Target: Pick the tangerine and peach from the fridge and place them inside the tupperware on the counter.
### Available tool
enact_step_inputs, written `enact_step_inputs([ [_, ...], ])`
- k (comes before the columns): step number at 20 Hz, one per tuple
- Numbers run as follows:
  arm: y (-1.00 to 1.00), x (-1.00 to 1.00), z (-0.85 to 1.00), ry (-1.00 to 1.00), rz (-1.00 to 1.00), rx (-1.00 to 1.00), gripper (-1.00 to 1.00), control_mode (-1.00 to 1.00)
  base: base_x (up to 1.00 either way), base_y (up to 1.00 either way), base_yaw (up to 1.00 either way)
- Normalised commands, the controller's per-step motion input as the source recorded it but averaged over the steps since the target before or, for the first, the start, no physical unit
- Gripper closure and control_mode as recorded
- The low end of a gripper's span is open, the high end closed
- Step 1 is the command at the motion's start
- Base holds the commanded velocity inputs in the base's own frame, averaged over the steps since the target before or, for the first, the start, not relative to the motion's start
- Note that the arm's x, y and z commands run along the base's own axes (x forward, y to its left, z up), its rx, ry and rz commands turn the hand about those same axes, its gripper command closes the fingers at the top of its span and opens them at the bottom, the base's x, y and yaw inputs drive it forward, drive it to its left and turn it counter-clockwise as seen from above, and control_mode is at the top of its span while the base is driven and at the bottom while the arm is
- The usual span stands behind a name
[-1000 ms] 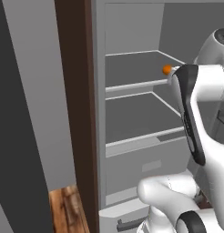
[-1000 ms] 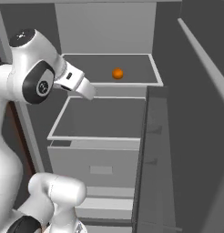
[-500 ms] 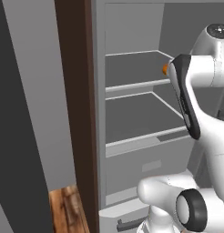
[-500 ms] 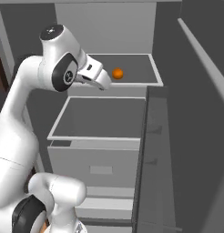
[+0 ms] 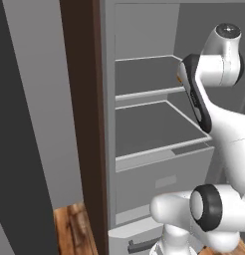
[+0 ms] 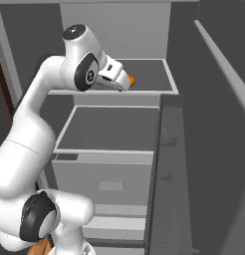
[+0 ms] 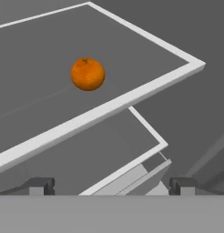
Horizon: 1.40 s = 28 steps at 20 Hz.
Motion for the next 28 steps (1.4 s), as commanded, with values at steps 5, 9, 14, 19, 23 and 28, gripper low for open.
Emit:
enact_step_inputs([
  [5, -0.06, 0.44, -0.11, 0.00, 0.00, 0.00, -1.00, -1.00, 0.00, 0.00, 0.00],
  [9, -0.07, 0.40, -0.15, 0.00, 0.00, 0.00, -1.00, -1.00, 0.00, 0.00, 0.00],
  [14, -0.08, 0.41, -0.11, 0.00, 0.00, 0.00, -1.00, -1.00, 0.00, 0.00, 0.00],
  [19, -0.07, 0.41, -0.12, 0.00, 0.00, 0.00, -1.00, -1.00, 0.00, 0.00, 0.00],
  [23, -0.07, 0.41, -0.08, 0.00, 0.00, 0.00, -1.00, -1.00, 0.00, 0.00, 0.00],
  [28, -0.07, 0.32, -0.14, 0.00, 0.00, 0.00, -1.00, -1.00, 0.00, 0.00, 0.00],
])
